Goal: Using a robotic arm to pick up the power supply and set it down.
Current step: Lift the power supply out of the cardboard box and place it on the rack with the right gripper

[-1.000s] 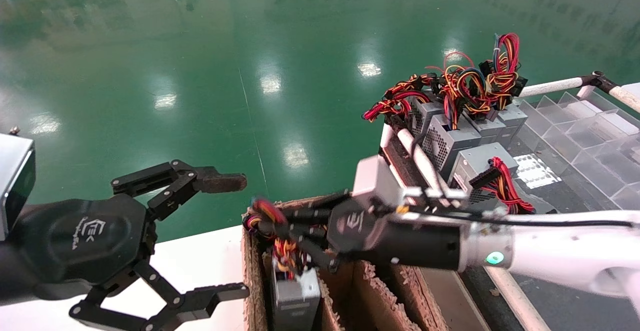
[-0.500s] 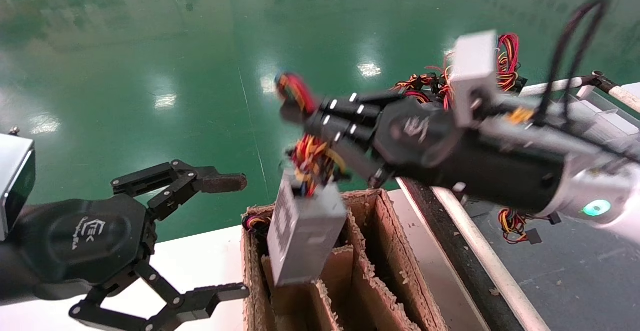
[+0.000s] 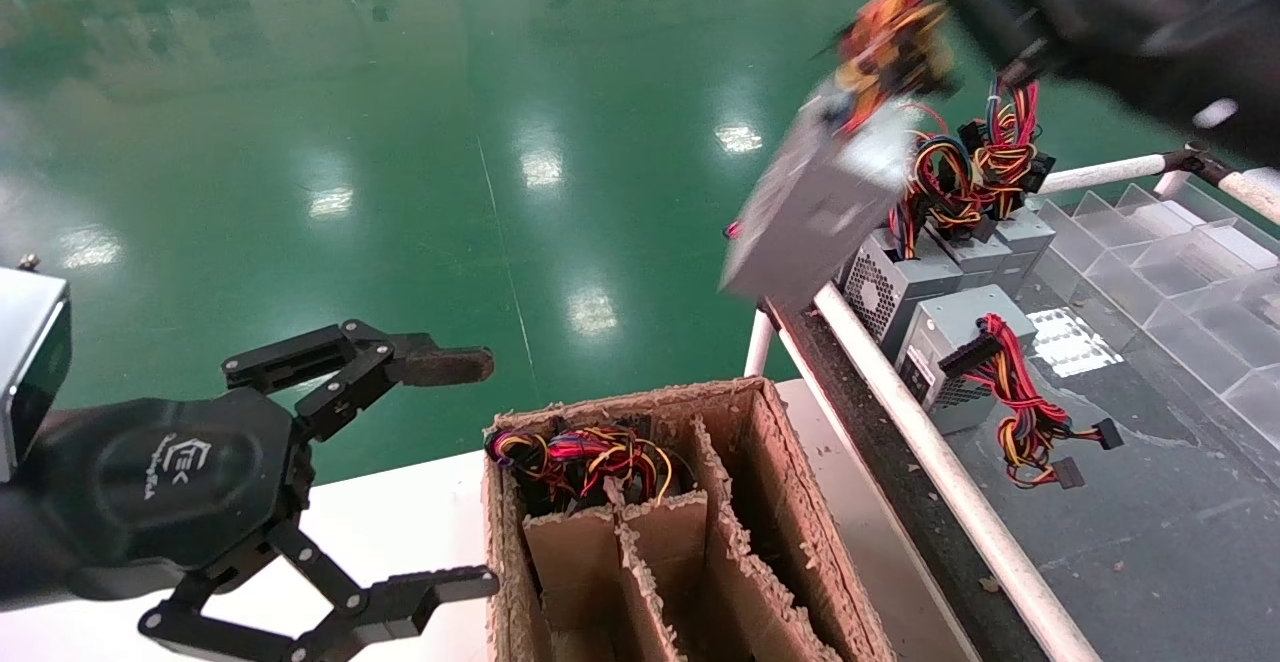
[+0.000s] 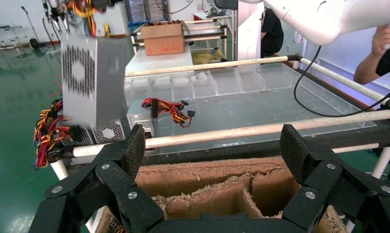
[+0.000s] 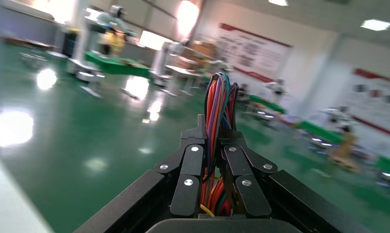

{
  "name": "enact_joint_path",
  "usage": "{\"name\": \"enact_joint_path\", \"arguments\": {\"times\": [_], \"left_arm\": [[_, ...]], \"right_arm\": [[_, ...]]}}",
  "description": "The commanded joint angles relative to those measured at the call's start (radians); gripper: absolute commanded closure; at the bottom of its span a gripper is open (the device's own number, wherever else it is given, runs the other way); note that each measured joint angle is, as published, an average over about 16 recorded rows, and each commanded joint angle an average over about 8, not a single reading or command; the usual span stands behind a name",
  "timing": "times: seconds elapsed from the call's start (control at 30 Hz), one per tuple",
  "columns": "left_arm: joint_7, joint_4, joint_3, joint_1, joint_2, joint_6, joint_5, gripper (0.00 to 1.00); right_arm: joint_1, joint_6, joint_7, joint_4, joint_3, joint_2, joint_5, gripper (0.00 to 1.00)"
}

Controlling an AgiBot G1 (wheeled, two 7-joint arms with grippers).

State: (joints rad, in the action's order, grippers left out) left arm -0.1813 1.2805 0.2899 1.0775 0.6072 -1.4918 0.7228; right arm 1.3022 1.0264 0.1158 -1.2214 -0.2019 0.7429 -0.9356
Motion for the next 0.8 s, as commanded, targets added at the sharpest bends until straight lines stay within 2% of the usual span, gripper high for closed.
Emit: {"name": "enact_joint_path", "arguments": {"times": [0.03, 0.37, 0.6, 0.8], "left_arm": [[0.0, 0.0, 0.0, 0.0, 0.0, 0.0, 0.0, 0.0], [0.0, 0.0, 0.001, 0.0, 0.0, 0.0, 0.0, 0.0], [0.001, 0.0, 0.001, 0.0, 0.0, 0.0, -0.001, 0.0], [0.001, 0.0, 0.001, 0.0, -0.001, 0.001, -0.001, 0.0]], "right_arm": [[0.01, -0.027, 0.001, 0.001, 0.015, -0.026, -0.011, 1.0], [-0.028, -0.083, -0.017, 0.019, 0.098, -0.183, -0.028, 1.0], [-0.127, -0.1, -0.021, 0.041, 0.164, -0.293, -0.011, 1.0], [-0.236, -0.115, -0.038, 0.08, 0.221, -0.347, 0.013, 1.0]]}}
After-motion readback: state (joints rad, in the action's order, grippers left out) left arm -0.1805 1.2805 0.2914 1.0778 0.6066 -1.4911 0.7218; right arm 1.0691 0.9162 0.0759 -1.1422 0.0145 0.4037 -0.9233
